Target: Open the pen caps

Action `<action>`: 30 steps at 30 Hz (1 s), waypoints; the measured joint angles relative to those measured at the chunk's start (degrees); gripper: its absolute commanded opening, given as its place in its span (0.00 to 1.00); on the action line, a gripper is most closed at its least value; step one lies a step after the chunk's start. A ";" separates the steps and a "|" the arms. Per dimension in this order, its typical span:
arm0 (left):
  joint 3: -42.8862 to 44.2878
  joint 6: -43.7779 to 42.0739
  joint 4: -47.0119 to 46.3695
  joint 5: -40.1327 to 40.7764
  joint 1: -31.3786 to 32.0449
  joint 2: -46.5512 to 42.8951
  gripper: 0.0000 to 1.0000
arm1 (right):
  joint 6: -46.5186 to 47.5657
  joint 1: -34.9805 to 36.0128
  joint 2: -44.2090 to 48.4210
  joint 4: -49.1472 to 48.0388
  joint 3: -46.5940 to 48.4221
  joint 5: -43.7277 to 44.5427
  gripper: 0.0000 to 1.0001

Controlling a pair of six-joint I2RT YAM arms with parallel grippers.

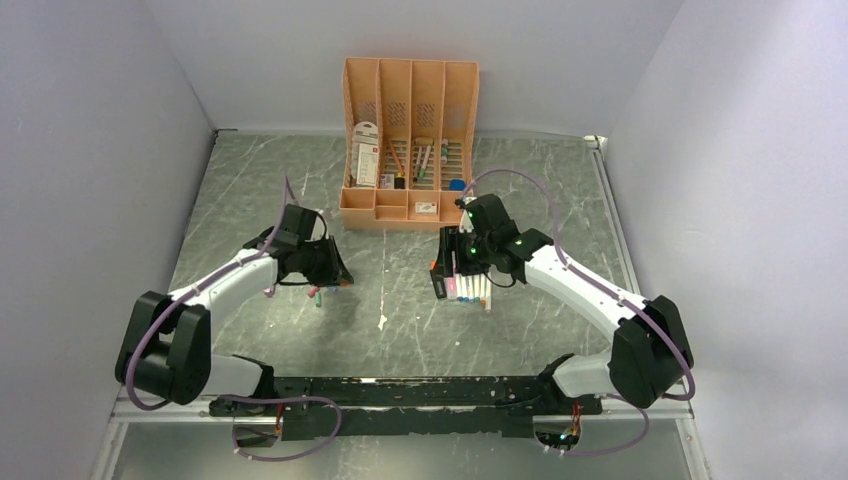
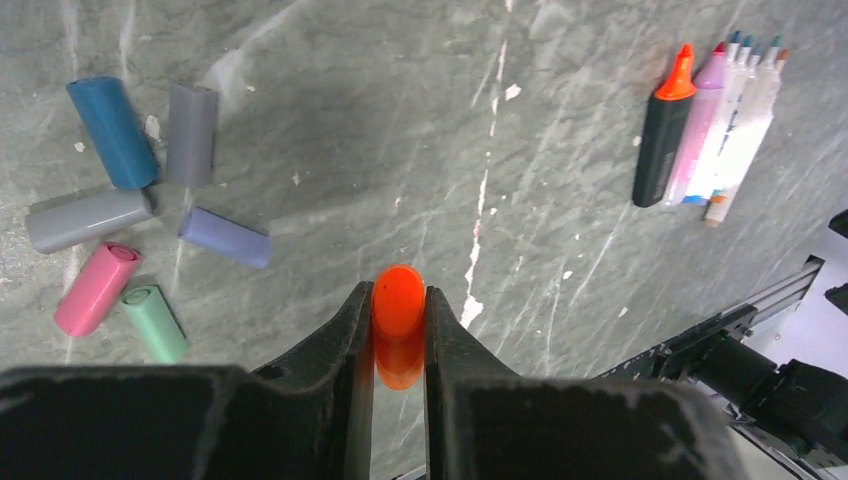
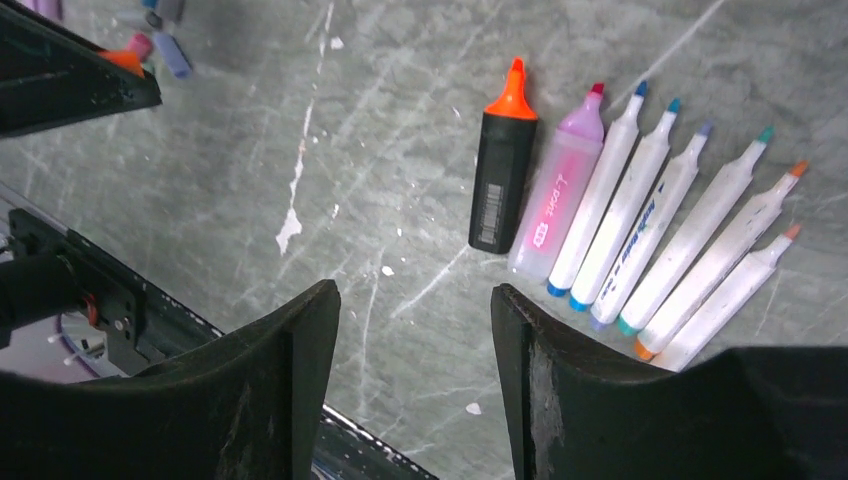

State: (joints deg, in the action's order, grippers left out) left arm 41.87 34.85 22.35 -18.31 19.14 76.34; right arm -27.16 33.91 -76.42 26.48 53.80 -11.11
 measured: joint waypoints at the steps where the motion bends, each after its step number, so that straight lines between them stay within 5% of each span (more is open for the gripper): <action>1: -0.09 0.00 -0.24 0.13 0.00 0.81 0.12 | -0.02 0.00 0.00 0.02 -0.57 -0.09 0.57; 30: -2.62 -0.11 -3.98 2.19 0.00 7.61 0.39 | -0.96 0.00 1.40 -0.94 -3.80 -2.67 0.59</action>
State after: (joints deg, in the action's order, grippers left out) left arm 39.24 34.74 18.37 -16.12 19.14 83.94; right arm -28.12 33.91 -75.02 25.54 50.00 -13.78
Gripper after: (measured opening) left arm 0.348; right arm 0.583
